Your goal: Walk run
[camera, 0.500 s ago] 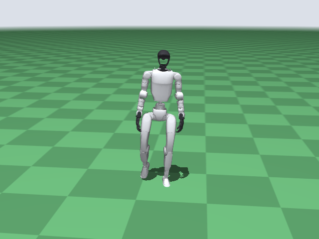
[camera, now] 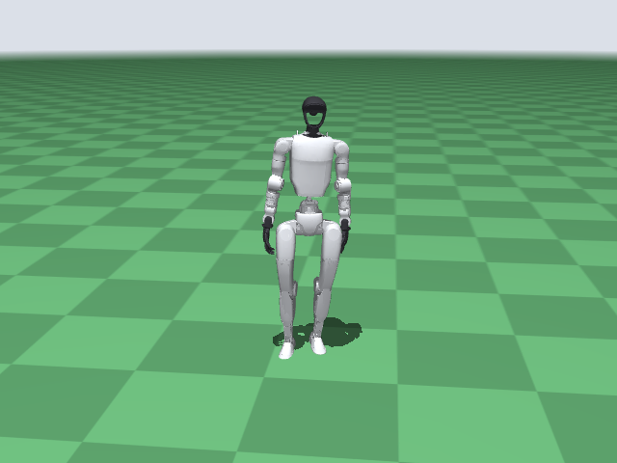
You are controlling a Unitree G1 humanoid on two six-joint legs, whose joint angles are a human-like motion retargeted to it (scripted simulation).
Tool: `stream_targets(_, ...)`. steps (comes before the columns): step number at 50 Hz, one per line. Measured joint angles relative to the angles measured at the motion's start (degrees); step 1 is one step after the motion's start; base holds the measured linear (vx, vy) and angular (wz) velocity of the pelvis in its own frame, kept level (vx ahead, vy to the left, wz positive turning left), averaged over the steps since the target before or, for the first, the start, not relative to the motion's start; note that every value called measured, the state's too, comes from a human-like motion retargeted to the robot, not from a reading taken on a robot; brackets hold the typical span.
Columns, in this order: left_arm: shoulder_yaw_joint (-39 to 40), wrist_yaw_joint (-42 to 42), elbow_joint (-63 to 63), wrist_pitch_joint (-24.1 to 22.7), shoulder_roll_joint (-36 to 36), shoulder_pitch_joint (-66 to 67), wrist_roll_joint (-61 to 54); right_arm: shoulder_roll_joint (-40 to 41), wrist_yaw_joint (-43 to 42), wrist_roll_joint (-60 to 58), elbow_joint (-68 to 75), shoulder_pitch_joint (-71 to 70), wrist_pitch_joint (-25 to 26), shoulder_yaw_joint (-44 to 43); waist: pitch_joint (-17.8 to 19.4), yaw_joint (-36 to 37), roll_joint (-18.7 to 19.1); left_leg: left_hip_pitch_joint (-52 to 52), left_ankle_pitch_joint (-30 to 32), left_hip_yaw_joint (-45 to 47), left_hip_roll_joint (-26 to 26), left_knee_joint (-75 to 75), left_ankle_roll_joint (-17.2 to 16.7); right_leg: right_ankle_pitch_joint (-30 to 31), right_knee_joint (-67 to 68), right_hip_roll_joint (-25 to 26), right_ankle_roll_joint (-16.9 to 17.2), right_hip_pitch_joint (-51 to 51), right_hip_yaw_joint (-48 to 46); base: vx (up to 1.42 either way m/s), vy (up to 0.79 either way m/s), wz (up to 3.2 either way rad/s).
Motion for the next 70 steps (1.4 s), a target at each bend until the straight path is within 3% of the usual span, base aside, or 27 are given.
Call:
stream_targets(19,0.12,-1.41,-2.18,0.64,0.38,-0.32,0.26,0.14,1.06,0.01,-1.88,-1.04,-0.7,1.51,0.59,-0.45,0.67,-0.52,-0.77,1.27,0.96,0.62,-1.1,-1.78,0.49,0.92,-1.41,0.18,-0.84,0.01,-0.01,0.05)
stream_targets(27,-0.73,-2.52,-3.48,-0.12,0.84,-1.98,2.39,0.34,1.25,-0.18,-0.95,-1.67,-0.7,1.9,0.61,-2.07,-0.16,-2.51,-3.74,0.35,0.64,4.64,-1.36,-2.03,1.7,0.17,-2.03,-1.74,1.08,-0.04,-0.07,0.04)
stream_targets(30,-0.54,-3.5,-2.62,-0.08,1.38,-3.59,3.45,0.25,1.29,-0.09,-0.54,-3.01,-0.61,1.72,0.37,-4.02,-1.7,-6.49,-4.96,1.46,-0.15,10.7,-2.24,-2.65,3.76,-2.31,-1.87,-4.47,1.88,-0.14,-0.06,0.24)
stream_targets(33,-1.01,-3.73,-1.76,0.34,2.39,-5.57,3.77,-0.39,2.36,0.57,-1.43,-4.62,-0.71,3.14,1.19,-5.17,-2.47,-11.85,-2.26,3.1,-0.41,18.93,-5.28,-3.24,5.68,-3.96,-1.94,-7.09,3.44,-0.21,-0.05,-0.16)
stream_targets(35,-2.1,-3.19,-1.14,0.45,3.05,-6.74,3.52,-0.92,2.68,0.27,-2.41,-5.72,-0.25,3.73,1.89,-5.22,-2.79,-14.95,-1.63,-0.58,-1.74,23.63,-7.32,-3.3,6.72,-4.61,-1.86,-8.62,5.19,-0.21,-0.02,-0.68)
stream_targets(37,-3.25,-2.56,-0.39,0.61,3.48,-7.8,3.43,-1.11,2.06,-0.33,-3.35,-6.75,0.1,3.71,2.67,-4.46,-3.21,-16.21,-4.67,-6.43,-3.27,24.83,-7.11,-2.98,7.6,-5.05,-1.52,-9.81,7.97,-0.19,0.02,-1.23)
stream_targets(40,-3.85,-1.67,0.32,0.9,3.88,-7.97,3.92,-0.72,1.18,-0.25,-4.47,-7.39,0.13,3.75,3.02,-2.58,-3.03,-14.96,-6.99,-18.02,-5.44,19.98,-5.49,-2.02,8.65,-3.94,-1.13,-11.65,13.42,-0.08,0.02,-2.0)
stream_targets(43,-4.05,-1.0,-0.11,0.42,3.71,-7.64,4.37,0.01,1.72,1.51,-5.85,-7.95,-0.15,4.09,3.47,-0.34,-2.72,-13.72,-4.06,-25.35,-6.7,15.42,-3.68,-0.55,8.03,-1.52,-1.11,-12.92,19.65,-0.02,-0.01,-2.36)
stream_targets(47,-4.99,-0.47,-0.4,0.12,3.69,-7.67,2.91,1.08,2.45,1.84,-7.43,-8.99,-0.01,5.06,3.11,-3.91,-2.37,-13.26,-6.29,-11.13,-2.64,12.59,3.04,1.9,5.26,-0.32,1.64,-13.9,22.11,-0.11,-0.01,-1.5)
stream_targets(50,-3.47,-1.48,-1.64,-0.03,3.71,-7.66,2.53,2.31,1.06,0.97,-7.93,-9.81,-0.19,7.15,3.32,-5.32,-2.21,-13.74,-6.46,-9.12,-0.49,11.32,2.17,2.46,5.98,1.19,3.6,-16.42,24.68,-0.28,-0.07,-2.28)
stream_targets(52,-0.64,-1.6,-3.67,-0.35,3.21,-7.48,1.6,2.67,1.0,1.26,-7.54,-10.57,-0.49,8.6,3.43,-4.35,-1.93,-13.53,-6.74,-3.53,1.69,9.97,2.68,-1.21,9.71,0.62,2.33,-19.2,16.62,-0.27,-0.1,-2.78)
stream_targets(55,2.83,1.83,-5.39,-0.57,1.83,-7.09,-5.11,2.39,2.39,0.17,-6.75,-10.93,0.47,10.0,2.46,-2.94,-1.37,-12.6,-7.16,1.55,3.75,7.77,2.64,-9.13,16.66,-3.58,0.5,-20.46,-8.1,-0.18,-0.16,-2.57)
stream_targets(58,4.84,4.76,-5.36,-1.18,1.09,-6.42,-10.71,2.51,1.47,-2.52,-5.89,-10.28,1.5,9.4,1.16,-1.56,-1.91,-9.92,-8.25,8.99,4.36,5.85,2.09,-11.55,20.47,-4.03,0.12,-18.17,-16.24,-0.08,-0.21,-2.29)
stream_targets(62,5.38,2.7,-5.0,-1.42,1.79,-4.53,-7.55,2.29,-0.34,-1.54,-4.04,-8.83,1.47,8.12,0.94,-2.38,-3.8,-4.61,-10.5,15.94,2.53,5.22,0.79,-9.73,13.22,-3.47,-0.09,-12.76,-16.31,0.11,-0.14,-1.5)
stream_targets(64,4.94,2.14,-4.21,-1.61,2.64,-2.9,-4.03,2.13,0.28,-0.91,-2.63,-8.1,2.21,7.42,0.2,-2.73,-4.85,-2.86,-11.11,19.29,2.08,7.03,-0.9,-7.53,11.15,-1.82,-3.25,-13.12,-10.49,0.23,-0.26,-1.21)
stream_targets(66,3.76,5.78,-2.55,-2.47,2.52,-2.04,-2.03,2.11,0.28,-0.74,-2.25,-8.02,3.85,5.76,0.21,-2.67,-5.79,-4.05,-9.97,20.88,2.26,11.94,-1.32,-5.74,12.18,-3.41,-2.58,-14.56,-6.43,0.0,-0.08,-1.45)
stream_targets(68,2.79,11.96,-0.69,-4.91,1.65,-2.33,-2.21,2.12,-0.22,-0.46,-3.26,-8.55,4.3,5.03,1.7,-3.71,-6.25,-5.81,-8.41,17.93,1.91,17.5,0.02,-4.36,12.54,-4.12,-1.29,-14.9,-2.61,-0.24,-0.12,-1.81)
stream_targets(70,1.81,16.65,1.24,-6.9,1.65,-2.52,-4.46,1.99,0.07,0.48,-4.11,-9.14,3.32,6.24,2.53,-5.26,-6.42,-8.06,-8.7,11.18,0.75,22.49,-0.75,-3.09,11.33,-3.22,-1.48,-14.32,-0.03,-0.15,-0.11,-2.03)
